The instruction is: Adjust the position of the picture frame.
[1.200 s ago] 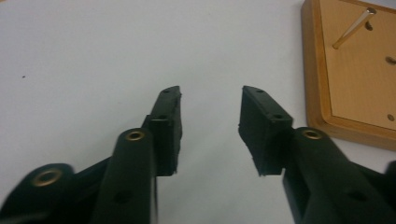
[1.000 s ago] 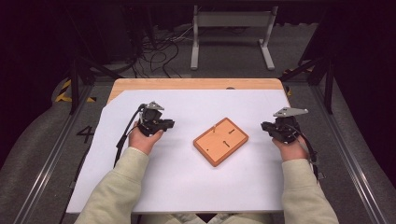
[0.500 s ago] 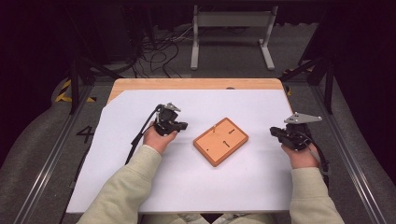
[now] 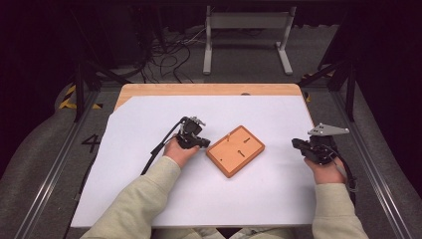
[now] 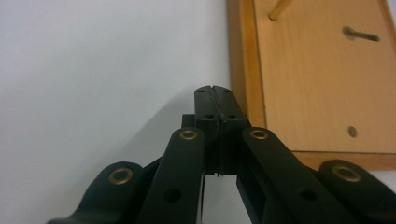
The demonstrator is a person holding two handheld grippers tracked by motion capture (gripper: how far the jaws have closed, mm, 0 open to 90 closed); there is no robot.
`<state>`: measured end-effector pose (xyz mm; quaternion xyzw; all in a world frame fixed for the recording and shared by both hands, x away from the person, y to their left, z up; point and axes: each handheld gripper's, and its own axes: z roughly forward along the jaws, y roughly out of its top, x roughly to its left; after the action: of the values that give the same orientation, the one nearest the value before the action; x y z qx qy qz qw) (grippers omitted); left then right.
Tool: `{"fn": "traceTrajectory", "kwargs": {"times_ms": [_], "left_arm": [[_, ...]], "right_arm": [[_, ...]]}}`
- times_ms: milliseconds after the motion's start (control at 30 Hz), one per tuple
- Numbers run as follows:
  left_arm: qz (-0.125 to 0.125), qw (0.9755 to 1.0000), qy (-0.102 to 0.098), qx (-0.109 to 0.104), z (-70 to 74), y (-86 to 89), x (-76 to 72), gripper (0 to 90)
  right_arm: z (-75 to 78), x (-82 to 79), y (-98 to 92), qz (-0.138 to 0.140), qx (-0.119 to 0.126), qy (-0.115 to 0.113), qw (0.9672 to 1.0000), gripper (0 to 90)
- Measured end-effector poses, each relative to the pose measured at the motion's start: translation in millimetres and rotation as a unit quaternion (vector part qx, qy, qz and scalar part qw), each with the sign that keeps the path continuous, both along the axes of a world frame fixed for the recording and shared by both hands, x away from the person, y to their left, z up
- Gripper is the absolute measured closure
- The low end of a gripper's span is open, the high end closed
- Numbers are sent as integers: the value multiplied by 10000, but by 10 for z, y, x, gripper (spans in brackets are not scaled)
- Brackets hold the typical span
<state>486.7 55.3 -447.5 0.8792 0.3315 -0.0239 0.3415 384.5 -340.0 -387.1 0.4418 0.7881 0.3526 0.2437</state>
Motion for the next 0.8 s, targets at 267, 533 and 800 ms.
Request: {"fn": "traceTrajectory", "kwargs": {"times_ms": [267,533,800], "left_arm": [[-223,9995,-51,201,18,-38,-83,898],[-978,9943,69,429,47,-256,-397,898],[-1648,9852,-69,465,42,-597,-770,897]], "right_arm": [[17,5,1,29,-9,4,10000,886],[47,-20,-44,-8,9,-4,10000,889],[41,-14,-47,-17,-2,40,10000,900]]}}
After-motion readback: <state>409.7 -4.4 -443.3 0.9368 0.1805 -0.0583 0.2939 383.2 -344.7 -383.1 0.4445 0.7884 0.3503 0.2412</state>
